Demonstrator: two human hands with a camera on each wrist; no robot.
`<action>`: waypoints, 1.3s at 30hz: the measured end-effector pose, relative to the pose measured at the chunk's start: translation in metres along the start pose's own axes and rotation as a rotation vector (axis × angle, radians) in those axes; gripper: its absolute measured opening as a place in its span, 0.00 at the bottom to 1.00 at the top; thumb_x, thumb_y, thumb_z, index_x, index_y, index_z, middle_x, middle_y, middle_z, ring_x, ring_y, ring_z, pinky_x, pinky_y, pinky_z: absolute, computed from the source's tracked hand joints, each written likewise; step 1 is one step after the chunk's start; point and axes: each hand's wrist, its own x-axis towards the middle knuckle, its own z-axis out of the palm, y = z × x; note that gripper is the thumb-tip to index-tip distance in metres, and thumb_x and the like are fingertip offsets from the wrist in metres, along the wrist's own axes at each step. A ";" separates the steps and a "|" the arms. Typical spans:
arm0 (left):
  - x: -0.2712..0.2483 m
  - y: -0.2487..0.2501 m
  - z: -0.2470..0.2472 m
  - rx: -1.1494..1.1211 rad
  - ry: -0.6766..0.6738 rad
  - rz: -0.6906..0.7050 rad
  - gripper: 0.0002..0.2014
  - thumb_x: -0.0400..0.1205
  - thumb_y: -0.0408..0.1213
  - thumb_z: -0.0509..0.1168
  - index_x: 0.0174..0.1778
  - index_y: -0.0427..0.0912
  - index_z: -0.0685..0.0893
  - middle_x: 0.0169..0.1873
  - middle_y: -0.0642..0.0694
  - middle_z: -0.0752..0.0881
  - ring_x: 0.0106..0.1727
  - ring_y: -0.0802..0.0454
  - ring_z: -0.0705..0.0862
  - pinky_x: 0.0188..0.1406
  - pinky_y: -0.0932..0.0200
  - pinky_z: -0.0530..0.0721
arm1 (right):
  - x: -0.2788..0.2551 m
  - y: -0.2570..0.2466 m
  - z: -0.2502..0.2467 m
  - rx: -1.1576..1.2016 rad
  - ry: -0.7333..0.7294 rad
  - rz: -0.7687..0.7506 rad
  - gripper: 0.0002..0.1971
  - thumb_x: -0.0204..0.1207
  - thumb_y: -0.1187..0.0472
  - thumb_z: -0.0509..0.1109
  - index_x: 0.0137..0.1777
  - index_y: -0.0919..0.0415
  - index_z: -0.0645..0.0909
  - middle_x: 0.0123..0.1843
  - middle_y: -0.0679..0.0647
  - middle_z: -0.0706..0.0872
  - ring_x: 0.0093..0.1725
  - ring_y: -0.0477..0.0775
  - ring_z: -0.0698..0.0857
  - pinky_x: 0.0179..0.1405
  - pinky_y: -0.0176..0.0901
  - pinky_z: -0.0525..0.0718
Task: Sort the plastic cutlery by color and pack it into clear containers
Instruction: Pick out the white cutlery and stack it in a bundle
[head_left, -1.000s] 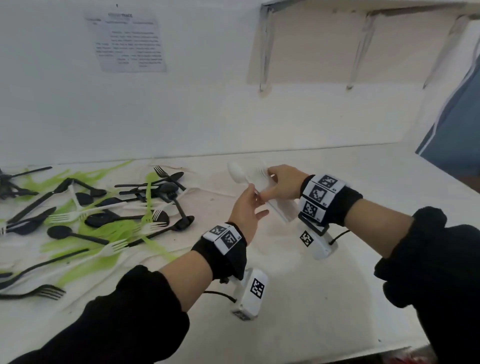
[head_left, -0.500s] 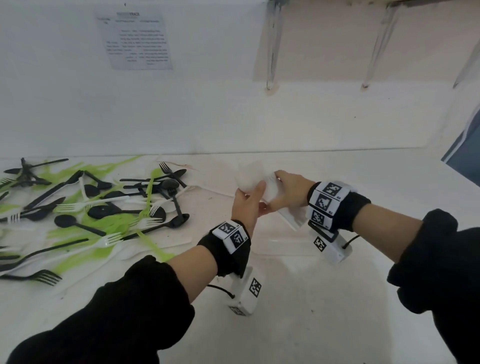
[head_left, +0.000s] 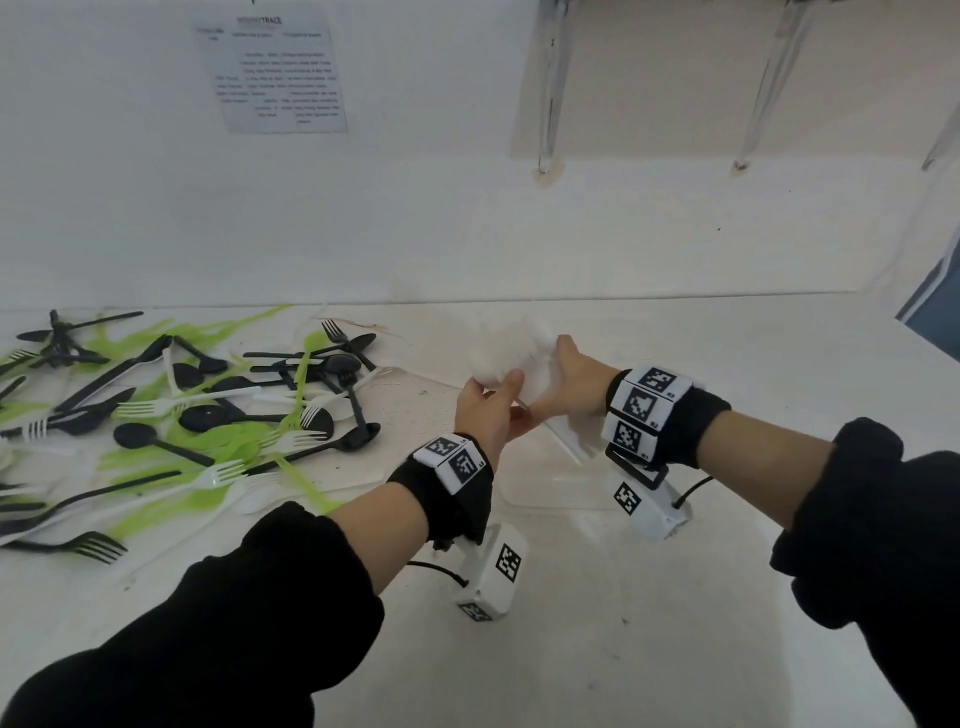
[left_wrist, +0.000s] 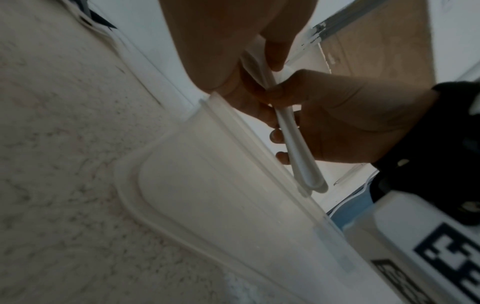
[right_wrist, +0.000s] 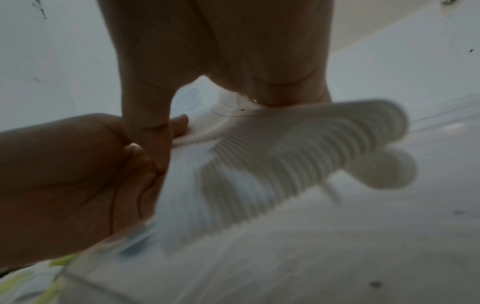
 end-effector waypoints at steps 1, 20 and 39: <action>0.001 -0.001 0.000 0.006 -0.009 -0.001 0.12 0.82 0.34 0.64 0.61 0.37 0.77 0.54 0.35 0.85 0.51 0.34 0.86 0.41 0.51 0.90 | -0.001 0.000 -0.002 -0.022 -0.002 0.008 0.44 0.66 0.55 0.79 0.74 0.62 0.54 0.53 0.53 0.75 0.52 0.54 0.78 0.41 0.42 0.77; 0.002 0.001 0.004 0.082 -0.055 0.013 0.15 0.82 0.36 0.65 0.61 0.32 0.77 0.51 0.35 0.84 0.40 0.45 0.83 0.31 0.57 0.85 | 0.007 0.012 -0.001 -0.072 -0.010 0.020 0.30 0.65 0.55 0.77 0.58 0.57 0.59 0.44 0.52 0.77 0.46 0.55 0.80 0.45 0.48 0.81; -0.004 -0.013 -0.006 0.425 -0.097 -0.073 0.28 0.88 0.51 0.37 0.80 0.41 0.61 0.78 0.49 0.64 0.81 0.53 0.59 0.79 0.58 0.52 | 0.005 0.026 -0.022 -0.682 -0.215 -0.088 0.41 0.65 0.54 0.77 0.70 0.65 0.56 0.48 0.57 0.76 0.48 0.59 0.80 0.49 0.52 0.82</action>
